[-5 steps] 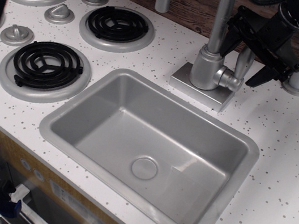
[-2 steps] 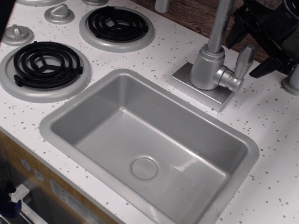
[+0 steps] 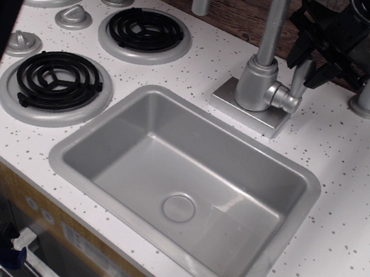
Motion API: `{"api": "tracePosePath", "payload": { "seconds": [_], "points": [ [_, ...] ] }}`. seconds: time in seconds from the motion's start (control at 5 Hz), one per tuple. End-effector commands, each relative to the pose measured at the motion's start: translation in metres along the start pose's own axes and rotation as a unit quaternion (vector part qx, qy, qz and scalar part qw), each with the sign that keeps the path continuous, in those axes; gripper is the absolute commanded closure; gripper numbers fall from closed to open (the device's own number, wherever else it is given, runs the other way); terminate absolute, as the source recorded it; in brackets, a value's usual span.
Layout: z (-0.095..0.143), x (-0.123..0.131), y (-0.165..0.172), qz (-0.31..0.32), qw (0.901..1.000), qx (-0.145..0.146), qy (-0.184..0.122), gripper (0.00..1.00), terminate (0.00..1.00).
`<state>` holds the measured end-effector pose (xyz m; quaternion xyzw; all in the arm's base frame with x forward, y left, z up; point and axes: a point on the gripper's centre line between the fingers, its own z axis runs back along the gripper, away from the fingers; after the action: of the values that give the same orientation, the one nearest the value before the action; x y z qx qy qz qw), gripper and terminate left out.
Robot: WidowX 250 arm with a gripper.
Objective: Lever vertical to front
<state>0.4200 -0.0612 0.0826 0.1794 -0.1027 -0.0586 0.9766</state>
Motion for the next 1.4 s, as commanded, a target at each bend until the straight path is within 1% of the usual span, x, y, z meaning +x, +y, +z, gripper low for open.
{"api": "tracePosePath", "payload": {
  "seconds": [0.0,0.2,0.4,0.6,0.8,1.2],
  "points": [
    [0.016,-0.021,0.002,0.054,0.9978,-0.021,0.032,1.00,0.00],
    [0.014,-0.029,0.001,0.059,0.9952,-0.036,0.069,1.00,0.00],
    [0.001,-0.029,0.003,0.057,0.9936,-0.061,0.077,1.00,0.00],
    [-0.015,-0.028,0.004,0.054,0.9915,-0.089,0.078,1.00,0.00],
    [-0.023,-0.031,0.003,0.060,0.9894,-0.107,0.078,1.00,0.00],
    [-0.037,-0.034,0.001,0.075,0.9864,-0.133,0.060,1.00,0.00]
  ]
}}
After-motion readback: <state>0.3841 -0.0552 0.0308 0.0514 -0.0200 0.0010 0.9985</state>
